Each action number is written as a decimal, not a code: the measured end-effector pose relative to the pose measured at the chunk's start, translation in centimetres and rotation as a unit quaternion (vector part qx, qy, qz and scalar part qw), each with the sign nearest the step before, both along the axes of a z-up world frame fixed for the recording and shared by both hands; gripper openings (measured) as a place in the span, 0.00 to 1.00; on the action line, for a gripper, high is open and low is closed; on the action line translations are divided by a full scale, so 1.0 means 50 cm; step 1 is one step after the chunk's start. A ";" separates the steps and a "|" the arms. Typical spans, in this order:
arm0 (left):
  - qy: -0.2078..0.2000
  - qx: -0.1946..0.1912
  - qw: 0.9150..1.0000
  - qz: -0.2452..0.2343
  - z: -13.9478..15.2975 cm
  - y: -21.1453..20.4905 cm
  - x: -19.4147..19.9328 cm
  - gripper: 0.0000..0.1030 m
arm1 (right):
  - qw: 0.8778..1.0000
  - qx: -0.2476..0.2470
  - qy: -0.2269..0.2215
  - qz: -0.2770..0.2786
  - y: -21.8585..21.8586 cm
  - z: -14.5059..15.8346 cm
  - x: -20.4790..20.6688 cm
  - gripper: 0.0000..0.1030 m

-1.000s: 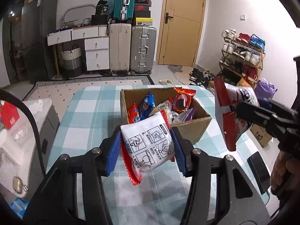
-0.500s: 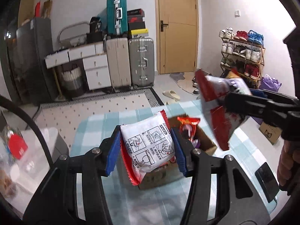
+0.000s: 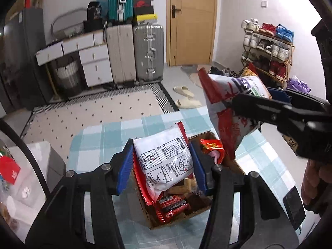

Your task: Organize snacks

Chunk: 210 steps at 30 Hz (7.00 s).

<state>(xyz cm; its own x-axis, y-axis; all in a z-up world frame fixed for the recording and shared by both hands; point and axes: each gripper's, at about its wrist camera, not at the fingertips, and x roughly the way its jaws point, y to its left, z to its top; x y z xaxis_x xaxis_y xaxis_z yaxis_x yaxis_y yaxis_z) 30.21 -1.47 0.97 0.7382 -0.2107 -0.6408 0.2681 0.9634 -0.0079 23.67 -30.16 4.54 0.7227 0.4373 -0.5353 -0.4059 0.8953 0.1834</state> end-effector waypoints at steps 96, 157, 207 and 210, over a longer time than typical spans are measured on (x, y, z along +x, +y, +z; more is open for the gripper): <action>-0.155 -0.014 0.976 0.155 -0.129 0.135 -0.420 1.00 | 0.988 0.024 -0.133 -0.068 -0.201 -0.204 -0.416 1.00; -0.182 -0.002 0.970 0.159 -0.312 0.100 -0.411 1.00 | 0.982 -0.016 -0.156 -0.101 -0.189 -0.383 -0.432 1.00; -0.177 -0.004 0.971 0.160 -0.324 0.100 -0.407 1.00 | 0.982 -0.019 -0.154 -0.112 -0.184 -0.380 -0.434 1.00; -0.174 -0.002 0.972 0.158 -0.328 0.100 -0.405 1.00 | 0.982 -0.019 -0.153 -0.112 -0.184 -0.380 -0.434 1.00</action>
<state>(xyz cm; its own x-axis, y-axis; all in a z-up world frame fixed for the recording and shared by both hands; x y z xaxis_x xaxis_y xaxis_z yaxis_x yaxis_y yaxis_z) 9.99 3.52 -15.41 0.9383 0.0601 -0.3405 -0.0545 0.9982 0.0260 1.98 -39.37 -14.47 0.9280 0.2333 -0.2903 -0.2295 0.9721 0.0478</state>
